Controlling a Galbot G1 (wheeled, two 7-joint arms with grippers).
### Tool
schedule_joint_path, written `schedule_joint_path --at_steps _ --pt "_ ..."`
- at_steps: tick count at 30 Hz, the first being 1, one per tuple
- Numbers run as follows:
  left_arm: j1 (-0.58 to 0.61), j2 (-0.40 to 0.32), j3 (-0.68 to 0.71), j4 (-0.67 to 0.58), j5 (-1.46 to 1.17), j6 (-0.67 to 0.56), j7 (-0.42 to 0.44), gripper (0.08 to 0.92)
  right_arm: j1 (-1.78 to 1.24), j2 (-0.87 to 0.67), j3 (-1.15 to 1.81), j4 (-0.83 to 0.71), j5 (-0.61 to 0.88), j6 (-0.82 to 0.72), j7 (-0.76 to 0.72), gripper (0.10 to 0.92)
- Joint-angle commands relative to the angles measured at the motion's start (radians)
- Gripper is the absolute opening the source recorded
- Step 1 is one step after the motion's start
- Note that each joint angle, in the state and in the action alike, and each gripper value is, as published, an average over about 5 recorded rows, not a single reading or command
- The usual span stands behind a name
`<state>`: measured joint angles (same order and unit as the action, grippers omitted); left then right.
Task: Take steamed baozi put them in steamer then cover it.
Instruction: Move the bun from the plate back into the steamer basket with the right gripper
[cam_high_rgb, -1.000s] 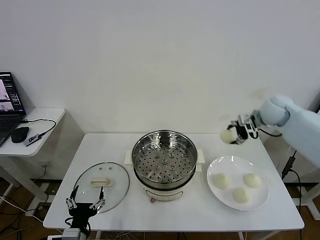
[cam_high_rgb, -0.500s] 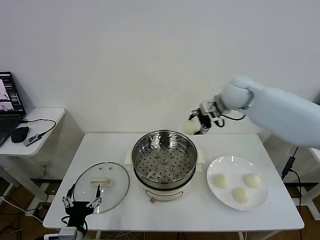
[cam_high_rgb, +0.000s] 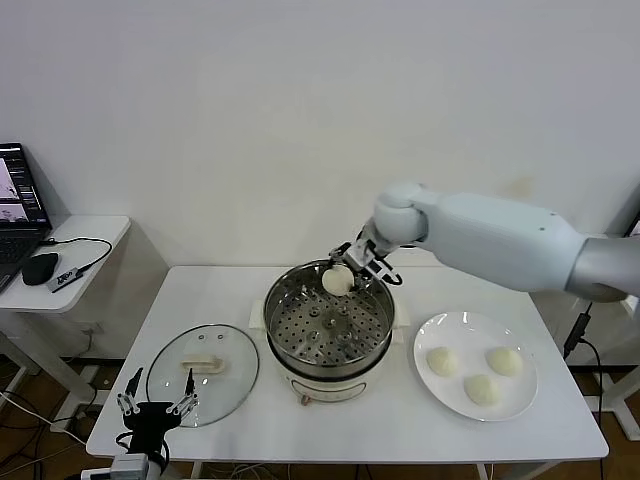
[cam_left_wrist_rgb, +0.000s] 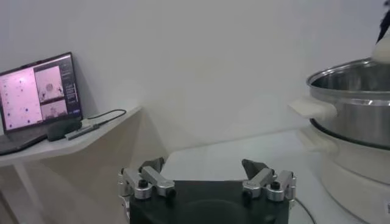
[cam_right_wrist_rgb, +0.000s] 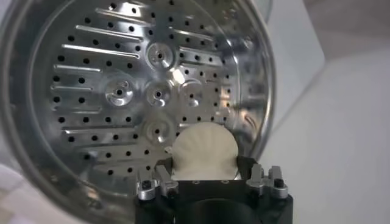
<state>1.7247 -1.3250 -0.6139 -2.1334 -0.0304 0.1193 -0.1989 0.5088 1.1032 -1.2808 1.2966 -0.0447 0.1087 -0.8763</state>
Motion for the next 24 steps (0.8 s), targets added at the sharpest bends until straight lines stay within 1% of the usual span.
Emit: schedule_joint_path --at_steps 1,8,14,17,20,24 --pt "0.000 -0.002 -0.001 -0.002 0.001 0.000 0.003 0.823 -0.029 0.090 -0.045 -0.075 -0.166 0.155 0.040 0.653" --pt "0.001 0.000 -0.001 0.002 0.001 -0.002 0.003 0.823 -0.056 0.123 -0.030 -0.142 -0.276 0.219 0.066 0.653" --pt "-0.001 0.003 -0.002 0.004 0.000 -0.002 0.003 0.823 -0.067 0.133 -0.025 -0.157 -0.306 0.240 0.075 0.656" --pt "-0.001 0.002 -0.001 0.003 0.001 -0.001 0.003 0.823 -0.072 0.132 -0.027 -0.160 -0.297 0.243 0.077 0.665" --pt "-0.001 0.002 0.000 0.004 0.001 -0.001 0.004 0.823 -0.076 0.128 -0.028 -0.158 -0.283 0.247 0.087 0.706" --pt "-0.001 0.001 0.001 0.005 0.001 -0.001 0.003 0.823 -0.057 0.115 -0.026 -0.138 -0.239 0.247 0.094 0.792"
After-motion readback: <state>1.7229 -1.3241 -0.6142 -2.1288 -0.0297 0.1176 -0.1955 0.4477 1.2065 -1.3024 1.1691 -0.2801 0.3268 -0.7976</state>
